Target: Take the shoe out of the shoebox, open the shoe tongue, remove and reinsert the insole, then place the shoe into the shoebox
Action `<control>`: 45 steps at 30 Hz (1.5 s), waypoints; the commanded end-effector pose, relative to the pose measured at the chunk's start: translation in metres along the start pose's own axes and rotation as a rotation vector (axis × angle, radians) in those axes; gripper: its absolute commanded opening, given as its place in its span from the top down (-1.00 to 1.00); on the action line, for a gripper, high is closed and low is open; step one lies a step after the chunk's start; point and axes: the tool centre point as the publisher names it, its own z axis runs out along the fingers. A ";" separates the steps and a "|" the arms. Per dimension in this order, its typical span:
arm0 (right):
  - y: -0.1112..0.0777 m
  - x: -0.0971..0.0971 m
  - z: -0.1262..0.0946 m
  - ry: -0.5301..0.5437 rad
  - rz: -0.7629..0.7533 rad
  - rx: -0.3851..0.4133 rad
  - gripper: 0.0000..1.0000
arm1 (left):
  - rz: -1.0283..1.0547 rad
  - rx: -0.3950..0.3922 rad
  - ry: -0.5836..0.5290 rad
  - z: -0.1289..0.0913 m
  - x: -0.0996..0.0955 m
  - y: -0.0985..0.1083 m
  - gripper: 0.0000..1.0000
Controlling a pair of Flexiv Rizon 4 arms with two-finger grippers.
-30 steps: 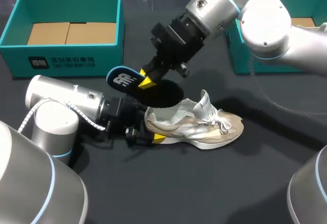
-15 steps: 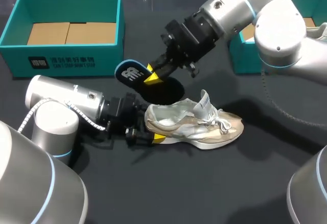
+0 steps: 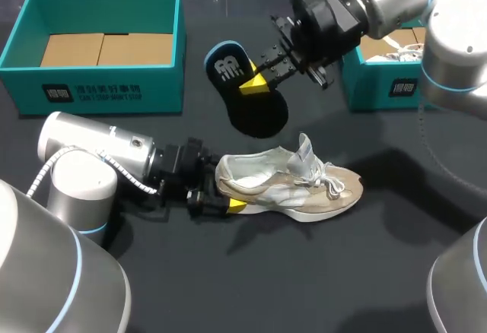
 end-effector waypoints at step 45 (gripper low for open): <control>0.083 0.116 -0.038 -0.367 0.552 -0.360 1.00 | 0.000 -0.001 -0.002 0.000 0.001 0.001 1.00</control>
